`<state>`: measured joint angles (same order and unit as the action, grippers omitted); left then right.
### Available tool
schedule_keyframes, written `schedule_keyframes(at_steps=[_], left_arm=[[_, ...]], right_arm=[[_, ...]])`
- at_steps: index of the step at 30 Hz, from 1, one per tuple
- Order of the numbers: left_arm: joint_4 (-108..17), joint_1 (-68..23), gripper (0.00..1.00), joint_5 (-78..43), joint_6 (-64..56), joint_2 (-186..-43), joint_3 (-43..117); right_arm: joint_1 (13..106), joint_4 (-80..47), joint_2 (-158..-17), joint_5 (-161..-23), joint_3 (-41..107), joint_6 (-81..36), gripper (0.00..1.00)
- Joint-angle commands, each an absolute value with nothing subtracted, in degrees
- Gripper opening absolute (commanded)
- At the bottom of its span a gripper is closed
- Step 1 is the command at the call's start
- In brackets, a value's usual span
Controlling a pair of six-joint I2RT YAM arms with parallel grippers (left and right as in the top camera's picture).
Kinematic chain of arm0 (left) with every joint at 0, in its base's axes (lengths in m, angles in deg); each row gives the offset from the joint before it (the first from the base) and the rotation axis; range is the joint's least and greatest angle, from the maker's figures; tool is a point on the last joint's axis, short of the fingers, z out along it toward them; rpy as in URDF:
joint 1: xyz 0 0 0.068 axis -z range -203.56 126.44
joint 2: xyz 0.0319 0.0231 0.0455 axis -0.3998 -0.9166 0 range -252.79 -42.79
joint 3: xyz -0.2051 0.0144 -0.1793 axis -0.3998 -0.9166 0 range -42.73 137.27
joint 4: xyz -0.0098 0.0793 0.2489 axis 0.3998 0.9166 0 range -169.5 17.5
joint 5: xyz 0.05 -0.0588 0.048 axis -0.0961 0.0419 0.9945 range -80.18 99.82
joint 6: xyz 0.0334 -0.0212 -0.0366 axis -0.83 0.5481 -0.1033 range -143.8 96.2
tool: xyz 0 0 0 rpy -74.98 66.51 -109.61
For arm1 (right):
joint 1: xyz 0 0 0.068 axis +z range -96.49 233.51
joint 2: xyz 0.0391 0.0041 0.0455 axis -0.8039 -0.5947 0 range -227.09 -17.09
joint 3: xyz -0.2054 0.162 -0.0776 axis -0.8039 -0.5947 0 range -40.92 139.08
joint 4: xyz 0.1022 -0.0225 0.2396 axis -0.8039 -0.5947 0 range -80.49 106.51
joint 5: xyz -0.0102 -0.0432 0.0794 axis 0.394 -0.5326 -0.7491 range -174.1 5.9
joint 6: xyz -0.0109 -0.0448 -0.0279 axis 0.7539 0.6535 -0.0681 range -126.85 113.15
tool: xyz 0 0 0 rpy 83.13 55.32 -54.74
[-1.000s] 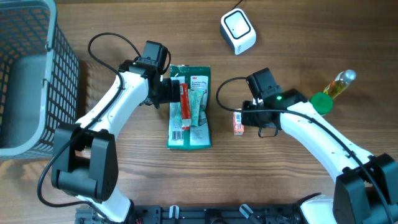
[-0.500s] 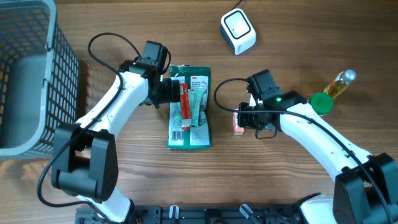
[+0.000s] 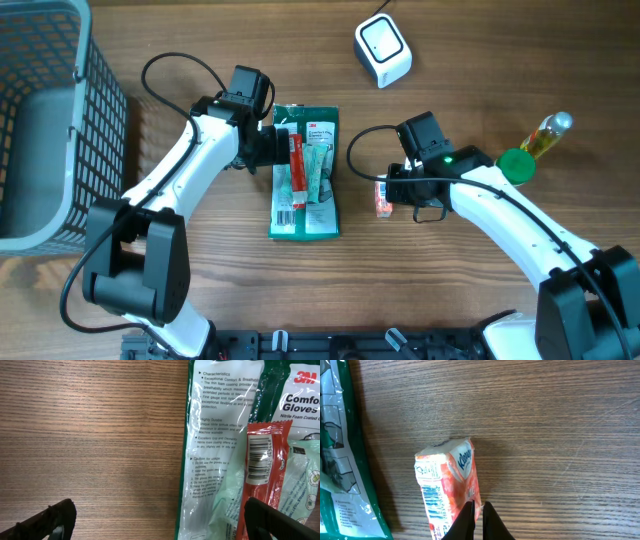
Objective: Scan the item barcode
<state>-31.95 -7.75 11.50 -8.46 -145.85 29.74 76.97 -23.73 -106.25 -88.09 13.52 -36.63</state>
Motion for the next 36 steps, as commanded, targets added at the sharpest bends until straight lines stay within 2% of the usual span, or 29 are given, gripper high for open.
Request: schedule_keyframes(at_steps=[1, 36], left_arm=[[-31.9, -7.6, 1.0, 11.8, -8.4, -144.9, 29.5], [-31.9, -7.6, 1.0, 11.8, -8.4, -144.9, 29.5]], right_arm=[[76.9, -23.5, -105.8, -86.5, 12.9, -36.8, 0.04], [76.9, -20.1, -106.2, -86.5, 10.2, -37.6, 0.04]])
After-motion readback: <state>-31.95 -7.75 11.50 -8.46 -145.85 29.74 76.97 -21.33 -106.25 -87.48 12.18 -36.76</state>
